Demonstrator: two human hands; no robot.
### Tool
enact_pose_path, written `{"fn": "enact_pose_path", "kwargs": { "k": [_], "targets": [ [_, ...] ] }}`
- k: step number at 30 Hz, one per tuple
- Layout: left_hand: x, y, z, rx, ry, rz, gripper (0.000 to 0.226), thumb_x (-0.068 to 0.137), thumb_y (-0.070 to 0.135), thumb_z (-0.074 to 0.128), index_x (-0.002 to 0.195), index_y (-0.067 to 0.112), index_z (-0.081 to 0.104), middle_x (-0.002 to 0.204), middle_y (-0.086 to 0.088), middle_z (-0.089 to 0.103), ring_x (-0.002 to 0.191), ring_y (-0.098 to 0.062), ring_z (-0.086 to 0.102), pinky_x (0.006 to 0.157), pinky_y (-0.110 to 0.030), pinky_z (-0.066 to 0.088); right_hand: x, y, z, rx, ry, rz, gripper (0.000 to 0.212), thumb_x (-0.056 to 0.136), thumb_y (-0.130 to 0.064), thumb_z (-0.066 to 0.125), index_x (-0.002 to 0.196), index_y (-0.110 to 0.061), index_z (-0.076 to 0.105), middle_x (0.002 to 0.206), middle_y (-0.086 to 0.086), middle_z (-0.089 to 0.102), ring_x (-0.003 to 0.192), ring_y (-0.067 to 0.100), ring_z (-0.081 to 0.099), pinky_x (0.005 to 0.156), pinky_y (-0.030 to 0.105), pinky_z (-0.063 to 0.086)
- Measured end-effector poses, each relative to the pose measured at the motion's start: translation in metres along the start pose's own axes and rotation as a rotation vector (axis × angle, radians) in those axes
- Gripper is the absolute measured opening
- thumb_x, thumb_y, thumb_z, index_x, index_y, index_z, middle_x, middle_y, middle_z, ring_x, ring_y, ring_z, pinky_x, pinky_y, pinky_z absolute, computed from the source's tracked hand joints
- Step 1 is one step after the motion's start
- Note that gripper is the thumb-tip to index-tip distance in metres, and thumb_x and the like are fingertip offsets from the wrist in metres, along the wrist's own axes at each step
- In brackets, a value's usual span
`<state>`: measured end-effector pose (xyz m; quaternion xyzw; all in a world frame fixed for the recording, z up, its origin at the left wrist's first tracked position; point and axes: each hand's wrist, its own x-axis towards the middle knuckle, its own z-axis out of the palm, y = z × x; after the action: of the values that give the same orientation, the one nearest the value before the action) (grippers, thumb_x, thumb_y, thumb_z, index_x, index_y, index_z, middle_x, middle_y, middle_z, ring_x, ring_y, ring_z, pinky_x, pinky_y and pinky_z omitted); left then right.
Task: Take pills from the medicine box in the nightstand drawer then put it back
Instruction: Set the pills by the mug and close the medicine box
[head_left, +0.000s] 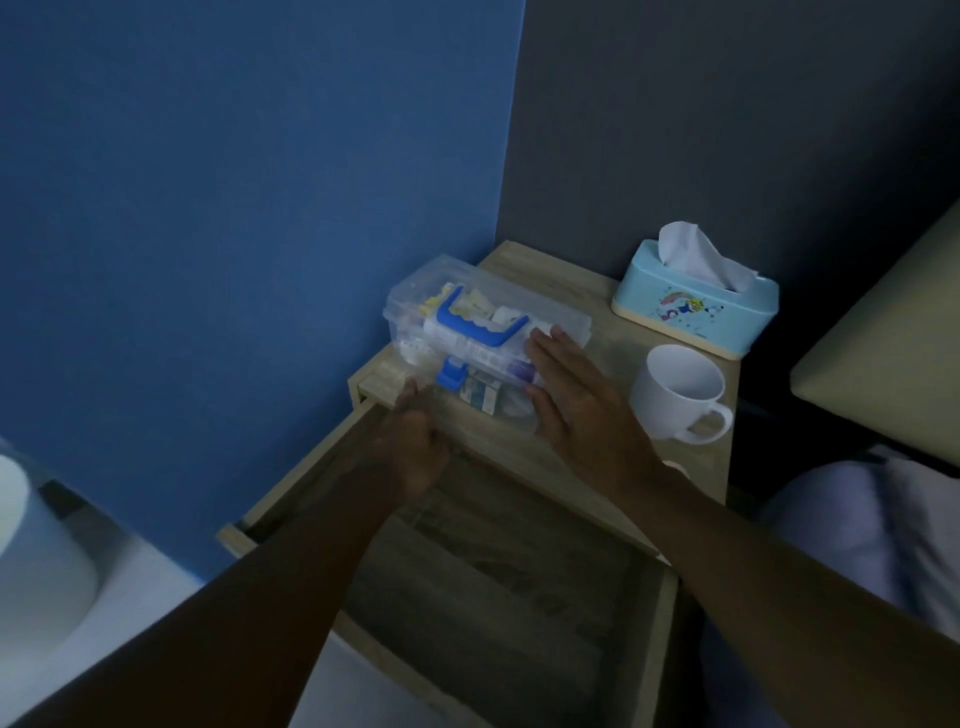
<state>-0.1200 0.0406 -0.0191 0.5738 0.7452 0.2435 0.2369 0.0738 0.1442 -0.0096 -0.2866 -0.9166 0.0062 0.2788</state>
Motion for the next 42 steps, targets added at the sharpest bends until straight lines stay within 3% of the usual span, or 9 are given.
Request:
{"fn": "enact_pose_path", "kwargs": {
  "k": [5,7,9,11,14,20,28,31,42],
  "targets": [
    [0.003,-0.003,0.002,-0.148,0.174,-0.003,0.039,0.095,0.008,0.053,0.134,0.005,0.050,0.139,-0.014,0.052,0.131,-0.027,0.048,0.108,-0.028,0.036,0.019,-0.003,-0.008,-0.037,0.069,0.002,0.034,0.098,-0.035,0.054,0.116,-0.009,0.068,0.117,0.009,0.070,0.111,0.016,0.062,0.095,0.026,0.047],
    [0.008,-0.005,0.005,-0.180,0.230,-0.027,0.034,0.096,0.009,0.051,0.129,0.004,0.055,0.128,-0.014,0.060,0.118,-0.025,0.057,0.103,-0.035,0.046,0.028,-0.002,-0.010,0.012,0.054,0.038,0.029,0.095,-0.035,0.058,0.108,-0.011,0.069,0.108,0.006,0.070,0.100,0.015,0.062,0.085,0.022,0.046],
    [0.013,-0.008,0.007,-0.244,0.264,-0.116,0.037,0.098,0.015,0.050,0.134,0.008,0.054,0.127,-0.012,0.062,0.112,-0.020,0.061,0.094,-0.036,0.053,0.027,-0.001,-0.008,0.053,0.056,0.051,0.026,0.094,-0.032,0.059,0.107,-0.010,0.068,0.109,0.007,0.069,0.098,0.016,0.063,0.082,0.024,0.049],
    [0.017,-0.012,0.010,-0.364,0.321,-0.166,0.034,0.097,0.020,0.052,0.130,0.015,0.057,0.120,-0.004,0.067,0.096,-0.005,0.063,0.076,-0.019,0.053,0.023,-0.001,-0.004,0.060,0.079,0.057,0.026,0.095,-0.028,0.059,0.109,-0.008,0.068,0.117,0.009,0.068,0.104,0.018,0.064,0.084,0.027,0.053],
    [0.021,-0.011,0.012,-0.542,0.443,-0.143,0.029,0.094,0.010,0.058,0.121,0.019,0.063,0.111,0.006,0.068,0.094,-0.001,0.064,0.081,-0.016,0.051,0.022,0.001,0.000,0.070,0.086,0.091,0.028,0.095,-0.030,0.060,0.111,-0.009,0.069,0.124,0.009,0.068,0.112,0.018,0.064,0.088,0.020,0.046],
    [0.026,-0.001,0.004,-1.138,0.466,-0.165,0.029,0.085,-0.014,0.061,0.112,-0.004,0.063,0.098,-0.027,0.061,0.077,-0.014,0.064,0.067,-0.015,0.058,0.022,0.001,0.001,0.071,0.090,0.098,0.030,0.095,-0.033,0.058,0.111,-0.011,0.070,0.118,0.009,0.071,0.109,0.017,0.066,0.087,0.017,0.043],
    [0.027,-0.002,0.016,-1.064,0.535,-0.163,0.033,0.078,0.000,0.076,0.110,0.008,0.070,0.102,-0.014,0.074,0.098,-0.025,0.072,0.086,-0.034,0.059,0.020,0.000,0.001,0.080,0.091,0.116,0.030,0.096,-0.033,0.057,0.111,-0.011,0.070,0.116,0.008,0.072,0.108,0.017,0.066,0.087,0.015,0.043],
    [0.031,0.001,0.018,-1.136,0.566,-0.183,0.027,0.082,0.004,0.073,0.109,0.006,0.072,0.100,-0.010,0.076,0.090,-0.022,0.075,0.076,-0.025,0.061,0.020,-0.001,0.000,0.064,0.084,0.117,0.031,0.097,-0.034,0.056,0.112,-0.011,0.070,0.118,0.009,0.071,0.111,0.018,0.065,0.090,0.016,0.041],
    [0.045,0.016,0.024,-1.239,0.671,-0.312,0.023,0.076,0.010,0.081,0.095,0.000,0.074,0.070,0.000,0.076,0.060,-0.014,0.071,0.063,-0.027,0.062,0.020,-0.003,-0.004,0.110,0.054,0.160,0.032,0.096,-0.031,0.059,0.115,-0.009,0.071,0.126,0.009,0.068,0.126,0.021,0.059,0.103,0.026,0.040]
  ]
}}
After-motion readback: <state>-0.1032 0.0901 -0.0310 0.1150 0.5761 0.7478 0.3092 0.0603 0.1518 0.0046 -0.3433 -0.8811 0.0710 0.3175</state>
